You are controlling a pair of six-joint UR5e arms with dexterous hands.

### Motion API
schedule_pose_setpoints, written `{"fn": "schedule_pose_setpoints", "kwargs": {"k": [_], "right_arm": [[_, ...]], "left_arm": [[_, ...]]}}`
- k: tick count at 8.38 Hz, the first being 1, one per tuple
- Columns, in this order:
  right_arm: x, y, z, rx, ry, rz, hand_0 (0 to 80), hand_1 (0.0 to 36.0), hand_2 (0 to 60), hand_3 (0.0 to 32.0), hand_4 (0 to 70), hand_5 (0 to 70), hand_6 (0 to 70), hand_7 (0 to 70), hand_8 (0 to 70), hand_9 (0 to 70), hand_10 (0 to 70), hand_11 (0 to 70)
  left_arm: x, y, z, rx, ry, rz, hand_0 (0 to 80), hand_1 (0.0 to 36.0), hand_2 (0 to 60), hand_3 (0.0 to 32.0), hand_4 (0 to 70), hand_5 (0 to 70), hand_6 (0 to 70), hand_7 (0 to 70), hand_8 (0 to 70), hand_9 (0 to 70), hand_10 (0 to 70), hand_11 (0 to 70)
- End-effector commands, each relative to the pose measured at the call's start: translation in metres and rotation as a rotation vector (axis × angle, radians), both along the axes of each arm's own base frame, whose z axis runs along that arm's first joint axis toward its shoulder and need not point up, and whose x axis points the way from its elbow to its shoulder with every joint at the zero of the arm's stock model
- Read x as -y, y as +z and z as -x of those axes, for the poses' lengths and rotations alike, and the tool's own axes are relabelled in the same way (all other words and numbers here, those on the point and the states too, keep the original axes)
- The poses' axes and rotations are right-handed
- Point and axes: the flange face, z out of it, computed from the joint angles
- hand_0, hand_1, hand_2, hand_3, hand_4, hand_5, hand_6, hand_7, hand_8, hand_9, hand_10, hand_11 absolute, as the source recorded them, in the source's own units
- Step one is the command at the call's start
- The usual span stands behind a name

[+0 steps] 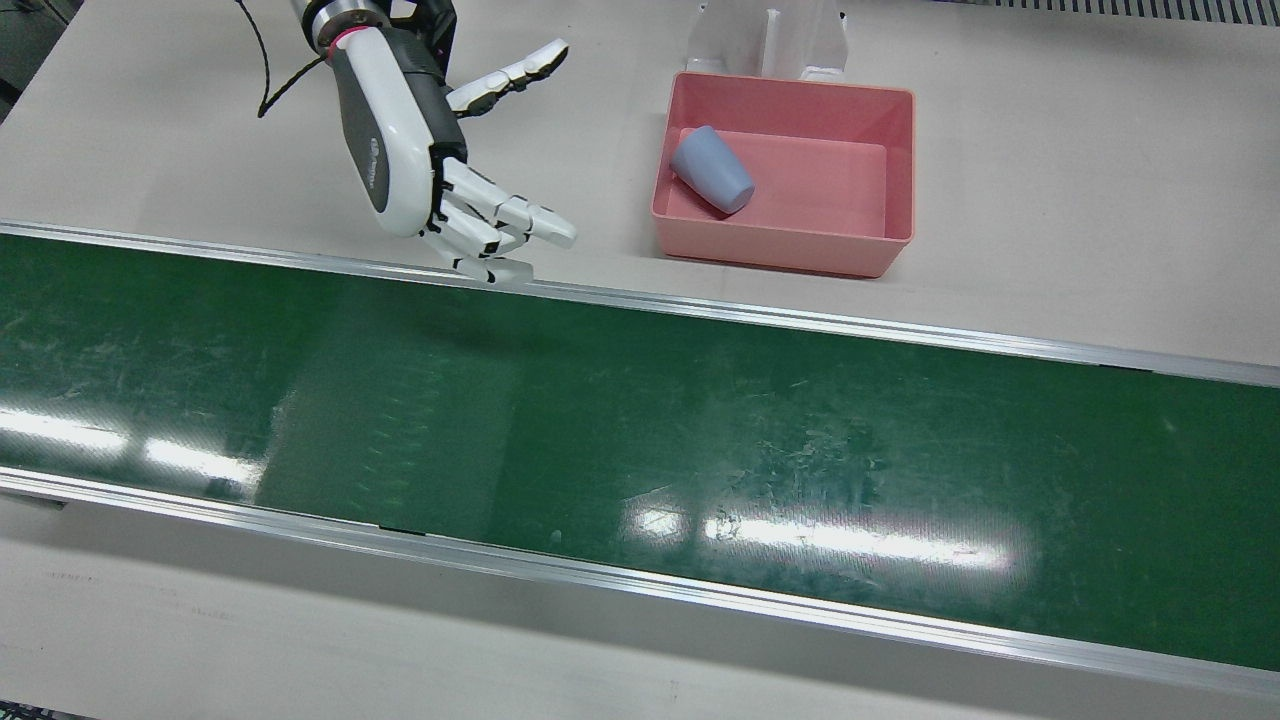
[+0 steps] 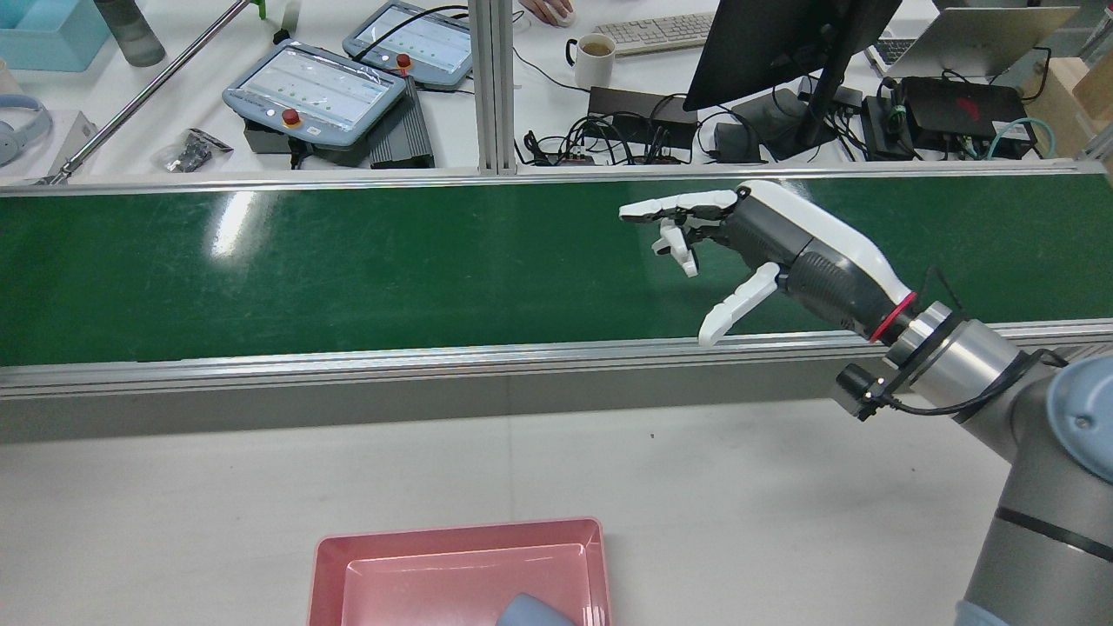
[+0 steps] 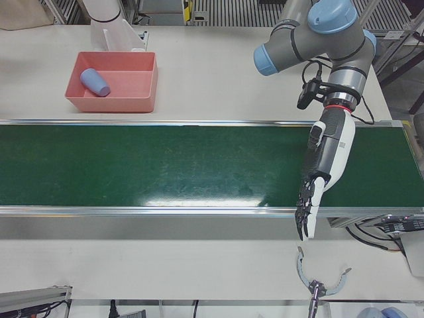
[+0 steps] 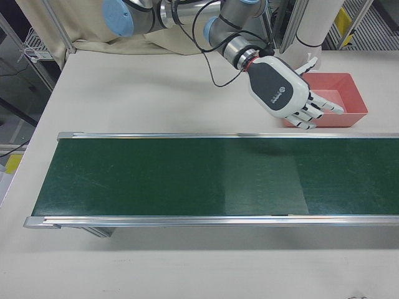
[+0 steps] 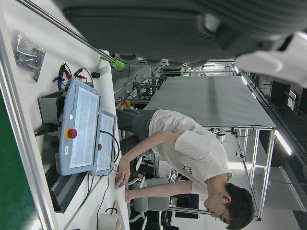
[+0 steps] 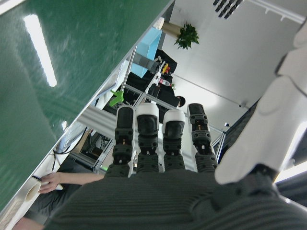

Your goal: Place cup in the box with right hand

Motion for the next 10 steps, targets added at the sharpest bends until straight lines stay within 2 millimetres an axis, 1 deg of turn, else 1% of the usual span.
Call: {"fn": "schedule_pose_setpoints", "kwargs": {"k": [1, 2, 3, 4, 5, 6, 7, 8, 9, 10], "right_arm": [[0.065, 0.108, -0.058, 0.157, 0.095, 0.137, 46.3, 3.8, 0.0, 0.0, 5.7, 8.4, 33.2, 70.0, 42.4, 68.1, 23.6, 34.9], [0.087, 0.145, -0.080, 0.209, 0.136, 0.151, 46.6, 1.1, 0.0, 0.0, 8.8, 8.3, 33.4, 70.0, 43.0, 68.9, 24.2, 35.8], [0.096, 0.170, -0.114, 0.204, 0.176, 0.168, 46.8, 0.2, 0.0, 0.0, 10.2, 8.2, 33.4, 70.0, 43.0, 69.0, 24.1, 35.6], [0.108, 0.192, -0.149, 0.180, 0.215, 0.194, 46.9, 0.1, 0.0, 0.0, 12.1, 8.0, 33.7, 70.0, 43.0, 68.9, 23.5, 34.7], [0.121, 0.225, -0.174, 0.198, 0.245, 0.217, 47.2, 0.0, 0.0, 0.0, 15.4, 8.0, 34.4, 70.0, 43.6, 69.5, 23.8, 35.1], [0.135, 0.274, -0.184, 0.276, 0.245, 0.247, 47.2, 0.0, 0.0, 0.0, 15.5, 8.3, 35.2, 70.0, 44.9, 70.0, 25.5, 37.6], [0.142, 0.314, -0.209, 0.316, 0.279, 0.268, 47.0, 0.0, 0.0, 0.0, 12.2, 8.6, 35.1, 70.0, 45.8, 70.0, 26.5, 39.0], [0.142, 0.321, -0.243, 0.320, 0.339, 0.263, 47.2, 0.0, 0.0, 0.0, 12.3, 8.7, 35.6, 70.0, 46.6, 70.0, 26.4, 38.7], [0.137, 0.325, -0.269, 0.317, 0.377, 0.262, 47.2, 0.0, 0.0, 0.0, 12.8, 8.7, 35.4, 70.0, 46.4, 70.0, 25.2, 37.1], [0.127, 0.336, -0.288, 0.308, 0.400, 0.277, 47.2, 0.0, 0.0, 0.0, 14.4, 8.6, 35.3, 70.0, 46.4, 70.0, 25.0, 36.7]], "left_arm": [[0.000, 0.000, 0.000, 0.000, 0.000, -0.001, 0.0, 0.0, 0.0, 0.0, 0.0, 0.0, 0.0, 0.0, 0.0, 0.0, 0.0, 0.0], [0.000, 0.000, -0.001, 0.000, 0.001, 0.001, 0.0, 0.0, 0.0, 0.0, 0.0, 0.0, 0.0, 0.0, 0.0, 0.0, 0.0, 0.0], [0.000, 0.000, 0.000, 0.000, 0.000, -0.001, 0.0, 0.0, 0.0, 0.0, 0.0, 0.0, 0.0, 0.0, 0.0, 0.0, 0.0, 0.0], [0.000, 0.000, -0.001, 0.000, 0.001, -0.002, 0.0, 0.0, 0.0, 0.0, 0.0, 0.0, 0.0, 0.0, 0.0, 0.0, 0.0, 0.0], [0.000, 0.000, 0.000, 0.000, 0.000, -0.001, 0.0, 0.0, 0.0, 0.0, 0.0, 0.0, 0.0, 0.0, 0.0, 0.0, 0.0, 0.0], [0.000, 0.000, 0.000, 0.000, 0.000, -0.001, 0.0, 0.0, 0.0, 0.0, 0.0, 0.0, 0.0, 0.0, 0.0, 0.0, 0.0, 0.0], [0.000, 0.000, 0.000, 0.000, 0.000, -0.001, 0.0, 0.0, 0.0, 0.0, 0.0, 0.0, 0.0, 0.0, 0.0, 0.0, 0.0, 0.0], [0.000, 0.000, 0.000, 0.000, 0.000, -0.001, 0.0, 0.0, 0.0, 0.0, 0.0, 0.0, 0.0, 0.0, 0.0, 0.0, 0.0, 0.0], [0.000, 0.000, 0.000, 0.000, 0.000, -0.001, 0.0, 0.0, 0.0, 0.0, 0.0, 0.0, 0.0, 0.0, 0.0, 0.0, 0.0, 0.0], [0.000, 0.000, -0.001, 0.000, 0.001, -0.001, 0.0, 0.0, 0.0, 0.0, 0.0, 0.0, 0.0, 0.0, 0.0, 0.0, 0.0, 0.0]]}}
